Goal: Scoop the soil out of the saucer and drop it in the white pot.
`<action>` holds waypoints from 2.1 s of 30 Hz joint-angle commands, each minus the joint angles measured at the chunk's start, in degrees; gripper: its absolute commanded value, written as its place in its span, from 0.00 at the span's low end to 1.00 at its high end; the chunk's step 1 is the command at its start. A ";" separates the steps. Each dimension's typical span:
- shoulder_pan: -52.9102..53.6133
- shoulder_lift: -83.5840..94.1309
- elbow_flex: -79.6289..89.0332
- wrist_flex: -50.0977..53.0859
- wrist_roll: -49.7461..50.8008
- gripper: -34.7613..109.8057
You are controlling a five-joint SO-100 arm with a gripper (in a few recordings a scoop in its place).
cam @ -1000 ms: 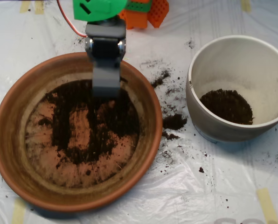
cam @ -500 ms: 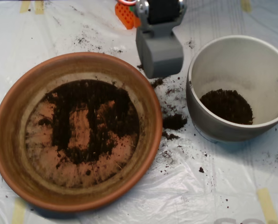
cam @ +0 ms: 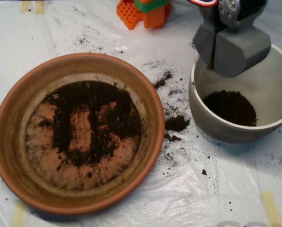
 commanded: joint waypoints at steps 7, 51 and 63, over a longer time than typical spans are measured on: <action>-3.52 1.05 -0.97 -1.41 -1.41 0.40; 36.30 14.06 30.23 -17.40 2.81 0.54; 49.48 10.20 50.98 -30.67 -1.93 0.54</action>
